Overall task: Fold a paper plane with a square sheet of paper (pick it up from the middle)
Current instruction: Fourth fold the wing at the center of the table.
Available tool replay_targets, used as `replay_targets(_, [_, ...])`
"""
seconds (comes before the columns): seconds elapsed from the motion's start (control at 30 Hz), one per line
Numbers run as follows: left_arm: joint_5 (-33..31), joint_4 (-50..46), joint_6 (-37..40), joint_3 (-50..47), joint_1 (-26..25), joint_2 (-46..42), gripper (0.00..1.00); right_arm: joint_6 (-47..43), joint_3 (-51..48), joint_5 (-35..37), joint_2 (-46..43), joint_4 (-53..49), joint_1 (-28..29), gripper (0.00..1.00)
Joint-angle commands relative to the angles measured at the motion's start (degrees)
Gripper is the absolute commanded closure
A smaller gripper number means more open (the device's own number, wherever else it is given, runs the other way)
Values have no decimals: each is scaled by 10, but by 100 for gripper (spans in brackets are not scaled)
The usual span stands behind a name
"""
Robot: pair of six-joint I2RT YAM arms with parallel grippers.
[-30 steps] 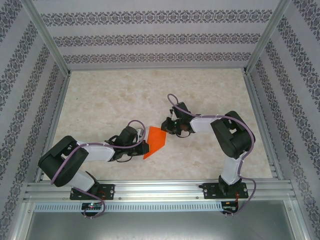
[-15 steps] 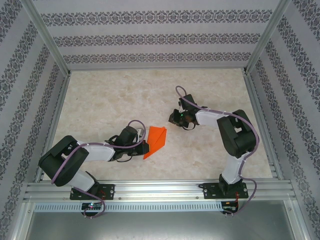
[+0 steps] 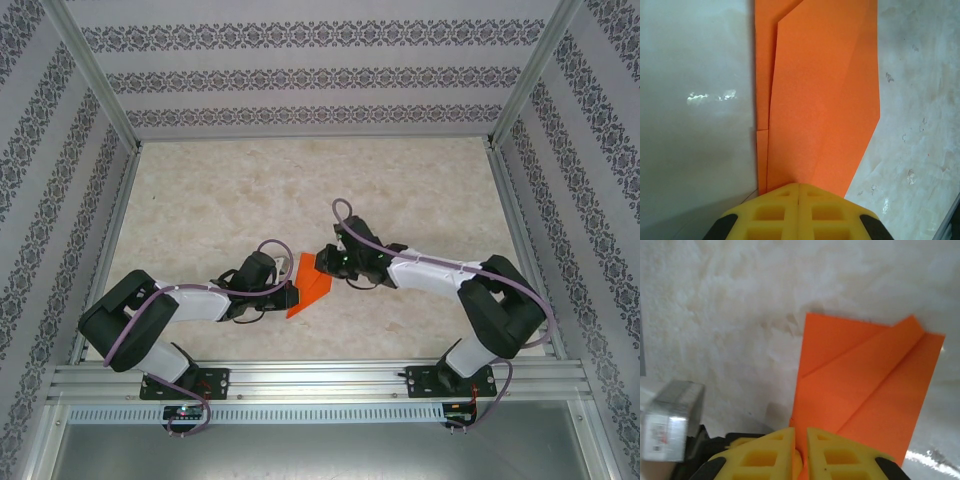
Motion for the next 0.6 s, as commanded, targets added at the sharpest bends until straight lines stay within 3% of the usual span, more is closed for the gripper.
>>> replay_targets(0.0, [-65, -140, 26, -41, -3, 68, 98, 49, -10, 3, 30, 89, 11, 85])
replay_targets(0.23, [-64, -135, 28, -37, -3, 76, 98, 61, 12, -8, 102, 103, 31, 86])
replay_targets(0.57, [-52, -89, 22, -47, -3, 123, 97, 63, -27, 22, 128, 80, 27, 86])
